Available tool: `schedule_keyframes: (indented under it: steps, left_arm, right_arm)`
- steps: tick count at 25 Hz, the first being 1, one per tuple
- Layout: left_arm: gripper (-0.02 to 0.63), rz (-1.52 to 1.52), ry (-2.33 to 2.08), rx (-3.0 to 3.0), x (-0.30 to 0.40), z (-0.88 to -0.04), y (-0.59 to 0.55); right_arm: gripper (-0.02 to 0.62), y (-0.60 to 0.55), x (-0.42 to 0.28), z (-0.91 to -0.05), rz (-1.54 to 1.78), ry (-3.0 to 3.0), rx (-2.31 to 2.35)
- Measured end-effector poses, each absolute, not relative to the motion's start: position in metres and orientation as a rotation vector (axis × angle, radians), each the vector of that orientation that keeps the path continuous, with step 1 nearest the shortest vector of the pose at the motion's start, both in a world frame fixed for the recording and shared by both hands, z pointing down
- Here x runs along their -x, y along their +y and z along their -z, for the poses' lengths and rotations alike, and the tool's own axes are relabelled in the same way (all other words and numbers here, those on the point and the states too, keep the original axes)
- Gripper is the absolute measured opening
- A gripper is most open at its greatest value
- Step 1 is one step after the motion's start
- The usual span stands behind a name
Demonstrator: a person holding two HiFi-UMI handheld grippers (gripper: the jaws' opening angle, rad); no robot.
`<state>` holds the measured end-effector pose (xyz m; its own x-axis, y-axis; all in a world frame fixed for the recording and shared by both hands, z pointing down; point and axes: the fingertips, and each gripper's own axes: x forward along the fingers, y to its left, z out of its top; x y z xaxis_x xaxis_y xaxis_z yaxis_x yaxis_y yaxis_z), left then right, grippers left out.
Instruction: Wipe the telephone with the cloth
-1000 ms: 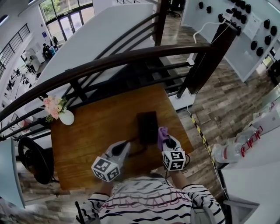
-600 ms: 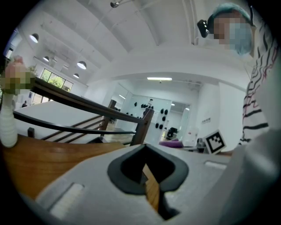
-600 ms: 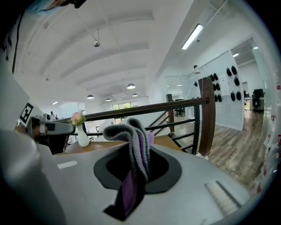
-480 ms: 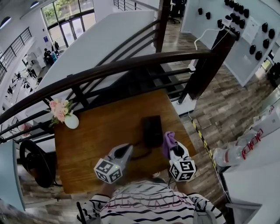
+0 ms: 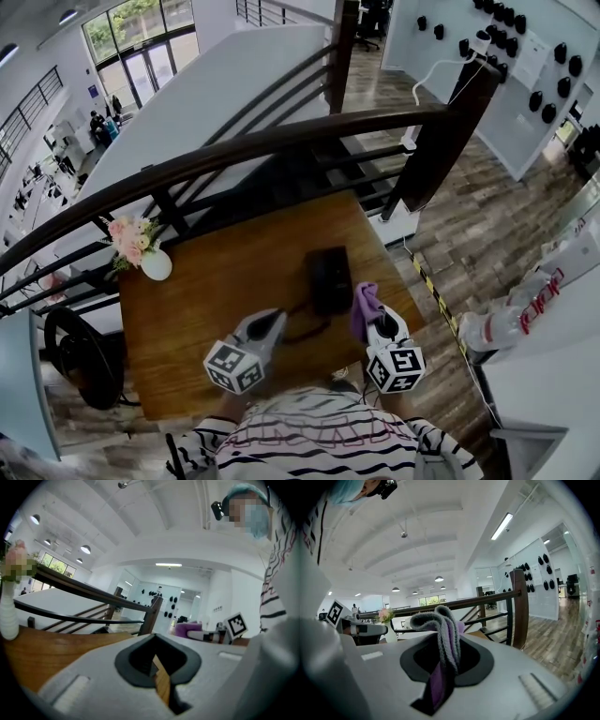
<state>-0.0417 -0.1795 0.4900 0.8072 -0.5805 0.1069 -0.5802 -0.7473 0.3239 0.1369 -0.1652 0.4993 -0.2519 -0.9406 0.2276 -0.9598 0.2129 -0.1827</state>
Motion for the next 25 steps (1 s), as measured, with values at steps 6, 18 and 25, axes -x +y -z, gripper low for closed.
schedule_keyframes:
  steps: [6,18,25]
  left_arm:
    - [-0.002,-0.01,-0.851,-2.658,0.04,-0.491,-0.176]
    - [-0.002,-0.031,-0.815,-2.666,0.042,-0.497,-0.169]
    - [-0.002,-0.043,-0.812,-2.666,0.042,-0.496,-0.169]
  right_arm:
    - [0.049,-0.158,-0.134,-0.503,-0.454,-2.381,-1.891]
    - [0.049,-0.149,-0.133,-0.508,-0.455,-2.346,-1.928]
    - [0.049,-0.15,-0.134,-0.506,-0.448,-2.337,-1.932]
